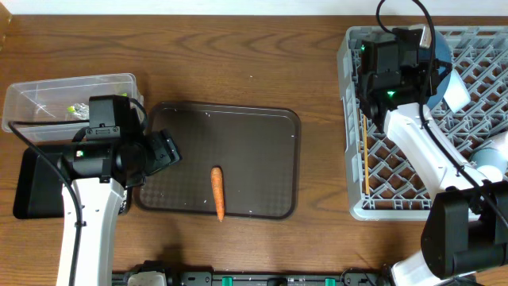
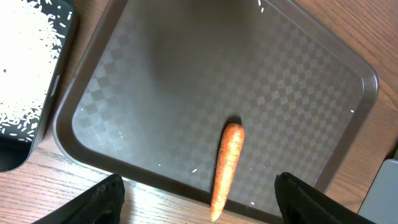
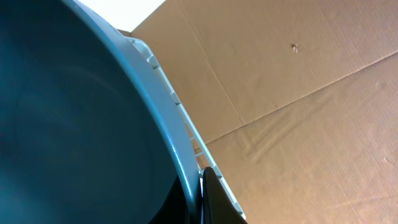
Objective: Sort waste into correct bins and load items into the dishwasher rack
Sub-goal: 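Stand the blue plate upright in the dish rack and release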
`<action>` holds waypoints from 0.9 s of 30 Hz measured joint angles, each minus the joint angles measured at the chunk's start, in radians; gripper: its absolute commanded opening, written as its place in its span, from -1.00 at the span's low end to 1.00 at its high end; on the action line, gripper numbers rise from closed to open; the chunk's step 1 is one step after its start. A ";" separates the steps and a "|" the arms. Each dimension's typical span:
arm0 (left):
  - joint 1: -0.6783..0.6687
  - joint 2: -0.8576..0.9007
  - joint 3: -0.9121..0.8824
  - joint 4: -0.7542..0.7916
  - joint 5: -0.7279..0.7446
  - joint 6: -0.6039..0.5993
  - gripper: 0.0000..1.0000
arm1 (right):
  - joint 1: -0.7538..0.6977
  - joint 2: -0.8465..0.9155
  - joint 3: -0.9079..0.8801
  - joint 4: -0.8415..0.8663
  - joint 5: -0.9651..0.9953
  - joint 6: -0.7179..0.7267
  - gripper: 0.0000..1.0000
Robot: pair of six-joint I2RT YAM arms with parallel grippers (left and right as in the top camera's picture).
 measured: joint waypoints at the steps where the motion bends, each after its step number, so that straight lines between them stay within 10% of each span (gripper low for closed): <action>1: 0.000 0.000 0.000 0.000 0.000 0.000 0.57 | 0.000 0.000 0.000 -0.003 0.000 0.000 -0.98; 2: 0.000 0.000 0.000 0.000 0.000 0.000 0.57 | 0.002 0.000 0.001 -0.014 0.001 0.000 -0.96; 7: 0.000 0.000 0.000 0.001 0.000 0.000 0.57 | 0.039 0.003 0.002 -0.111 -0.053 0.005 0.42; 27: 0.000 0.001 0.000 0.000 0.000 0.003 0.57 | 0.114 -0.033 0.002 -0.403 -0.334 0.195 0.61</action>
